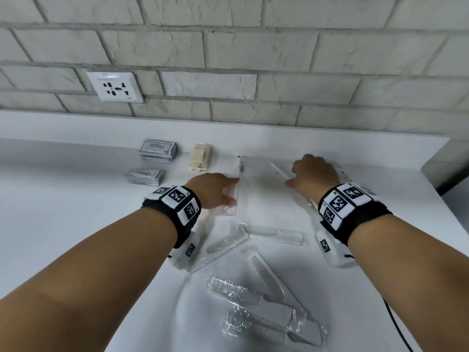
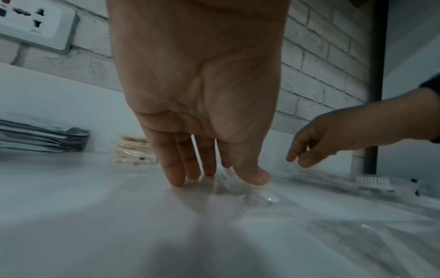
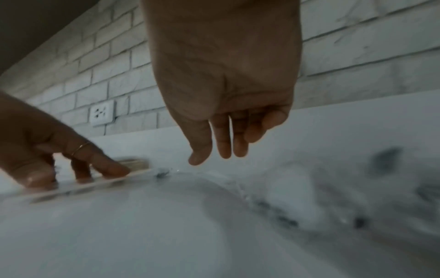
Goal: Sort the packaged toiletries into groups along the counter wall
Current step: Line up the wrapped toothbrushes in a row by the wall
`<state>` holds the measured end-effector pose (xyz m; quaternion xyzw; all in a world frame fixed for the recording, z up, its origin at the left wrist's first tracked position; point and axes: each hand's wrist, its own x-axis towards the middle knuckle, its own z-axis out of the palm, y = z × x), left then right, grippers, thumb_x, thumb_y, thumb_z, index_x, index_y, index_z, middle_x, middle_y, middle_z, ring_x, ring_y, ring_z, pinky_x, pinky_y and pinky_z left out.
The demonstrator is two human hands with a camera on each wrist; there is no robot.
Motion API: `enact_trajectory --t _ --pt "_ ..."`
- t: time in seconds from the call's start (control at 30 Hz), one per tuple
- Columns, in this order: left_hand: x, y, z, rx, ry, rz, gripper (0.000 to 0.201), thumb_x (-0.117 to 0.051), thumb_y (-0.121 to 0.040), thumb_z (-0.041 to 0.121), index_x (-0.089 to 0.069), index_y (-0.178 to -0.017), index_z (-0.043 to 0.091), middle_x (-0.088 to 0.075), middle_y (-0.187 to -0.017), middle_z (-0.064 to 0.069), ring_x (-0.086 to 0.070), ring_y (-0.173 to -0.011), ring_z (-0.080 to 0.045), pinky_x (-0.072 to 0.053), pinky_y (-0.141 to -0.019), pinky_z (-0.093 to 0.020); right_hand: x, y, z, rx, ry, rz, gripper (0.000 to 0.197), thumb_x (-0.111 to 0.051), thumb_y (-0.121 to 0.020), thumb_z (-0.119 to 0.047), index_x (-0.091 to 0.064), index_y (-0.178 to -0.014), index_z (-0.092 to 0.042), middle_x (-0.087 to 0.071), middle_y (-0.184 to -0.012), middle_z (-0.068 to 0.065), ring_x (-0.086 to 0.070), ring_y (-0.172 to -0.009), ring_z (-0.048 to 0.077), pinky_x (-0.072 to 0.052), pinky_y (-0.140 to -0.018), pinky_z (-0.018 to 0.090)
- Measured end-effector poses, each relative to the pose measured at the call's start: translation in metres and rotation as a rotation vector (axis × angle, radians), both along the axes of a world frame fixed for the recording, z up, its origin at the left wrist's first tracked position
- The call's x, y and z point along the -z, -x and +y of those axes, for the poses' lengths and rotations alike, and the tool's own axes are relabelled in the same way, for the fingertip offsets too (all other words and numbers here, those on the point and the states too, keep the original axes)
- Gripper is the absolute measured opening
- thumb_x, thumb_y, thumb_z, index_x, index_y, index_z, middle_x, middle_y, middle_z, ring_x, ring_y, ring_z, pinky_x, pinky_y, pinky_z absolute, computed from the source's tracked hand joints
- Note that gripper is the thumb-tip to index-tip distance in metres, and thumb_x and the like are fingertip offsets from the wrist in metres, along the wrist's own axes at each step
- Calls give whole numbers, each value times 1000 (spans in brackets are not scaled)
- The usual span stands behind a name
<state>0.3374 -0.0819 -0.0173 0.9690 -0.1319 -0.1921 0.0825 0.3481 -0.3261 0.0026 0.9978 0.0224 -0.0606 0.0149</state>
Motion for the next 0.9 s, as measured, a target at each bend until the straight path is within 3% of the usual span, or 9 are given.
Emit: enact_trajectory --t 0.13,0.2,0.27,0.33,0.47,0.57,0.73,0.8,0.9 --pt "2 3 -2 32 -34 -64 73 -59 -86 54 -27 -149 36 -32 -153 8 -35 -137 -17 -34 -110 -37 10 -6 17 -22 46 131 41 -55 -90 -35 -57 -126 -14 -62 -117 11 -59 -109 29 -44 -98 39" --pt "2 3 -3 35 -38 -79 72 -59 -86 53 -28 -148 36 -33 -152 8 -37 -136 -17 -37 -108 -39 14 -10 16 20 35 192 36 -43 -95 -41 -64 -107 -14 -64 -109 10 -57 -103 26 -34 -108 40" --pt "3 3 -4 48 -46 -91 71 -58 -86 52 -28 -148 35 -34 -151 8 -38 -135 -18 -40 -106 -40 9 -12 21 -3 13 225 25 -46 -94 -26 -63 -88 -8 -65 -102 10 -54 -86 25 -43 -91 33" --pt "3 3 -5 53 -52 -98 70 -57 -87 53 -28 -148 35 -34 -151 8 -38 -135 -18 -42 -104 -42 0 -15 27 -73 -3 155 15 -48 -88 -10 -62 -94 -9 -62 -102 9 -53 -80 25 -45 -73 30" --pt "3 2 -1 49 -40 -94 70 -57 -86 53 -28 -148 36 -33 -152 8 -37 -136 -18 -40 -106 -41 -17 -3 37 -345 -180 -244 11 -51 -85 -10 -49 -81 -20 -47 -88 0 -50 -69 26 -40 -59 32" --pt "4 2 1 52 -39 -87 70 -57 -86 54 -28 -147 36 -35 -151 8 -38 -135 -19 -41 -104 -41 2 7 42 -496 -87 -235 14 -54 -82 -4 -57 -92 -13 -53 -95 6 -54 -66 30 -48 -57 39" --pt "3 1 0 60 -39 -82 71 -58 -86 53 -28 -148 36 -37 -149 7 -41 -132 -20 -44 -102 -43 16 7 18 -142 -249 39 44 -43 -93 -3 -52 -132 -21 -53 -132 2 -56 -115 25 -45 -92 31" --pt "3 0 0 64 -28 -68 72 -58 -86 54 -27 -148 35 -37 -149 5 -42 -132 -21 -43 -102 -43 9 8 14 -23 -266 -7 31 -43 -96 -12 -60 -122 -17 -60 -125 6 -56 -112 26 -43 -89 30" --pt "2 -5 5 52 13 -17 74 -56 -88 54 -22 -150 34 -31 -153 2 -38 -136 -21 -36 -109 -40 4 13 28 50 -294 31 30 -46 -97 -32 -61 -78 -14 -63 -80 5 -57 -81 26 -39 -64 27"
